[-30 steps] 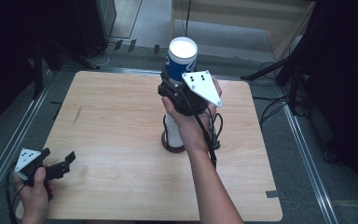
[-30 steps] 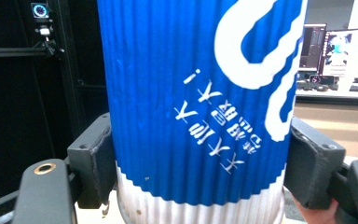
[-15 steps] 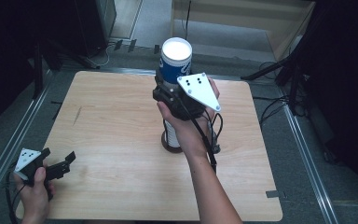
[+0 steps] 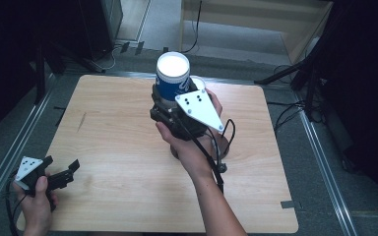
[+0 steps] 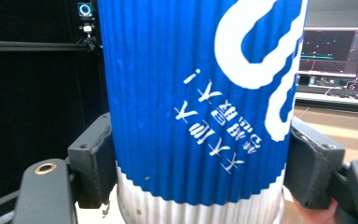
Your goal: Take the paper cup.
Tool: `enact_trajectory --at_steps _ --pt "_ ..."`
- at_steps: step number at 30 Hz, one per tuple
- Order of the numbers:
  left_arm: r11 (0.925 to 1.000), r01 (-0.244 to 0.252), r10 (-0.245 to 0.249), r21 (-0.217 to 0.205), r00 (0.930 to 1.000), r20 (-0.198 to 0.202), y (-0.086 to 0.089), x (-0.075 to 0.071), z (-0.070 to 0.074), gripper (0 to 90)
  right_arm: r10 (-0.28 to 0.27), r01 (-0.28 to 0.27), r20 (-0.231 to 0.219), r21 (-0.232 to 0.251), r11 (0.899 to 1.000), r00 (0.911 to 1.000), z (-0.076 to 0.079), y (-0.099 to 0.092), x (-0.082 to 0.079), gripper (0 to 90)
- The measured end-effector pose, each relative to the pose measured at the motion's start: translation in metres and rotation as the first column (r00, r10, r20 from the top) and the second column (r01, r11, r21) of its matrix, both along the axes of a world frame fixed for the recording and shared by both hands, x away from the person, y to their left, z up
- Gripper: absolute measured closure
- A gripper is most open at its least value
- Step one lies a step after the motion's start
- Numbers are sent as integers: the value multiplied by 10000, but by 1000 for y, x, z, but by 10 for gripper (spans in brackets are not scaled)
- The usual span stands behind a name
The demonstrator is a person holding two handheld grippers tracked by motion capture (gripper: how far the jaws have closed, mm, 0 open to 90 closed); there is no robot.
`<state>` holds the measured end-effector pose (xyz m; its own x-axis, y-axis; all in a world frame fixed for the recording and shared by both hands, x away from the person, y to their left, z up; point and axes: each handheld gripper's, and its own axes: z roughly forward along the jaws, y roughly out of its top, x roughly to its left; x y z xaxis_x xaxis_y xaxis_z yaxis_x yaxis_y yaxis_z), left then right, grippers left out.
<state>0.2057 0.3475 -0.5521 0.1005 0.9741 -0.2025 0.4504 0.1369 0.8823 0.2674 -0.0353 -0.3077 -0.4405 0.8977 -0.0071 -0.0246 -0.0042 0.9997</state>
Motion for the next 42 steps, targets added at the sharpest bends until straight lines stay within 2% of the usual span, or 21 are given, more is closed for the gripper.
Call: enact_trajectory --at_steps 4,10,14,22,26,32,33,35,37,39,42 --pt "10000 80 -80 1 10000 15 0 0 0 20 109 -109 -40 24 9999 9999 -3 1 -5 229" --pt "9993 358 -358 47 9993 47 0 0 1 20 399 -401 -153 -116 9991 9991 -16 4 -16 229" --pt "9986 534 -534 70 9985 97 -3 1 1 22 591 -591 -312 29 9983 9978 -24 3 -21 229" --pt "9983 587 -587 4 9980 250 -3 4 0 24 783 -795 -560 -208 9966 9954 -50 7 -35 228" --pt "9962 853 -844 -201 9956 400 -1 4 1 24 842 -861 -769 -220 9960 9935 -62 8 -39 228" --pt "9967 801 -798 -123 9965 233 -1 4 4 24 932 -977 -1053 -379 9945 9901 -87 6 -46 228" --pt "9957 903 -898 -209 9957 205 -1 3 5 24 932 -977 -1053 -379 9945 9901 -87 6 -46 228" --pt "9929 1004 -986 -644 9947 305 0 2 8 23 947 -996 -1184 -357 9944 9884 -95 5 -48 228" --pt "9925 1155 -1142 -388 9929 336 -4 1 12 23 913 -969 -1319 -366 9946 9871 -104 4 -50 228" --pt "9921 1211 -1200 -337 9922 338 -7 1 13 23 914 -974 -1376 -380 9945 9863 -107 3 -51 228" --pt "9869 1562 -1545 -397 9871 418 -14 -1 17 23 784 -868 -1492 -505 9949 9857 -117 1 -51 228"
